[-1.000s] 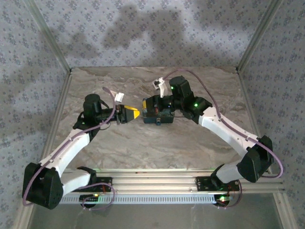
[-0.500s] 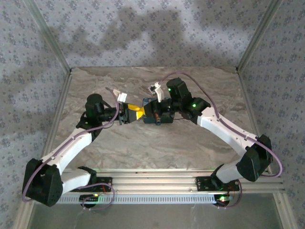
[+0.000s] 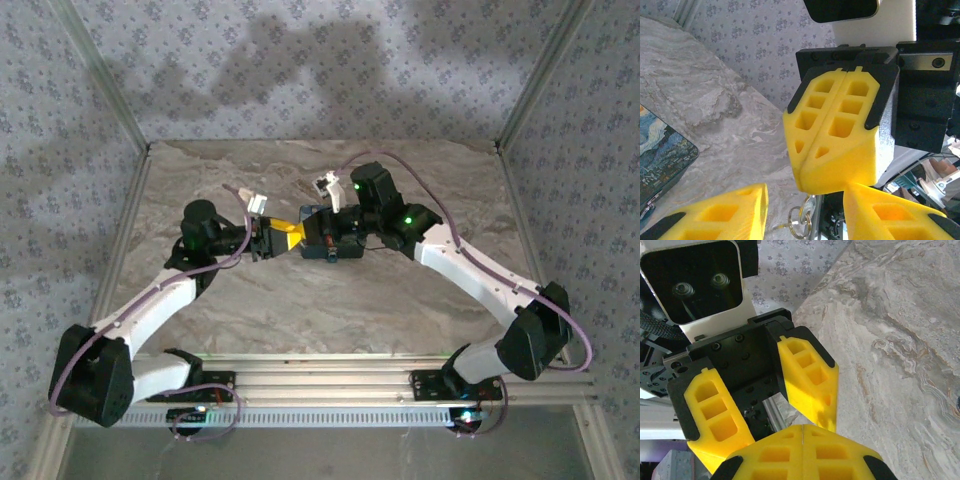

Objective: Unlock a padlock with a key

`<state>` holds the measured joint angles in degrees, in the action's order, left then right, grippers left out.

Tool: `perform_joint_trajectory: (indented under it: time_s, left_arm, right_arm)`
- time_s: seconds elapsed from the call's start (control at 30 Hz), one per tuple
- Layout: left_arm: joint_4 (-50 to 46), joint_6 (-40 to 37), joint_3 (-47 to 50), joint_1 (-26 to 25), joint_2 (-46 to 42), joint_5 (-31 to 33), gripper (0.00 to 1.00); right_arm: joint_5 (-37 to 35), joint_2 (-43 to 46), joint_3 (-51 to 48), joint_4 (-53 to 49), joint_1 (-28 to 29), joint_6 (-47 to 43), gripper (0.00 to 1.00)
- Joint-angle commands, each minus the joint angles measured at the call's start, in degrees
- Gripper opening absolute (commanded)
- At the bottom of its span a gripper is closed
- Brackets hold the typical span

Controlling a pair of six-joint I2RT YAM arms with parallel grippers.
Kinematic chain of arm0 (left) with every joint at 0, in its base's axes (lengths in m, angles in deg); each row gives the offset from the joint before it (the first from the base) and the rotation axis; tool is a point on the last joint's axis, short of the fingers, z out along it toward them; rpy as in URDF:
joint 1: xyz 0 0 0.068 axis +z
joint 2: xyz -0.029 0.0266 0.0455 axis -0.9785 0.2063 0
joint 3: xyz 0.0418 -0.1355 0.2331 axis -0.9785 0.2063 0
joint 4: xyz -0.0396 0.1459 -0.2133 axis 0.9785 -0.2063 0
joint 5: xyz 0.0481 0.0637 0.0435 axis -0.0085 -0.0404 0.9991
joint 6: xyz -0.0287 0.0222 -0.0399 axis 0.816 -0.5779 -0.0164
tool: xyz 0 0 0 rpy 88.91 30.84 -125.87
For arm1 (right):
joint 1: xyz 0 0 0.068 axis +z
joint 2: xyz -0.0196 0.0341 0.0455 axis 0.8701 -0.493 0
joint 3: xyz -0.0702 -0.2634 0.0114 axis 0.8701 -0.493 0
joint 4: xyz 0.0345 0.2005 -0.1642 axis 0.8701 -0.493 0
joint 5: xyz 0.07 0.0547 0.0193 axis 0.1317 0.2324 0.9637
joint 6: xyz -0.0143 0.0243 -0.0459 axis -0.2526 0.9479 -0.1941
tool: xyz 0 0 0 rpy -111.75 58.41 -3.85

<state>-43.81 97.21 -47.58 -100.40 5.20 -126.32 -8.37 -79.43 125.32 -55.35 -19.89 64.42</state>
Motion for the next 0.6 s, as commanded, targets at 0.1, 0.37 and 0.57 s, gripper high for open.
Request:
perform_joint_trajectory:
  time_s: [0.1, 0.37, 0.57]
  left_arm:
    - [1.75, 2.17, 1.31, -0.02, 1.09, -0.98, 0.42]
    - [2.76, 2.86, 1.52, -0.02, 1.02, -0.90, 0.40]
    - [3.16, 3.12, 1.04, -0.02, 0.95, -1.20, 0.34]
  right_arm:
    - [-0.13, 1.84, -0.72, 3.46, -0.23, 0.13, 0.00]
    - [-0.32, 1.98, -1.35, 4.76, -0.32, 1.00, 0.00]
    - [0.26, 1.66, -1.36, 5.53, -0.08, 1.32, 0.00]
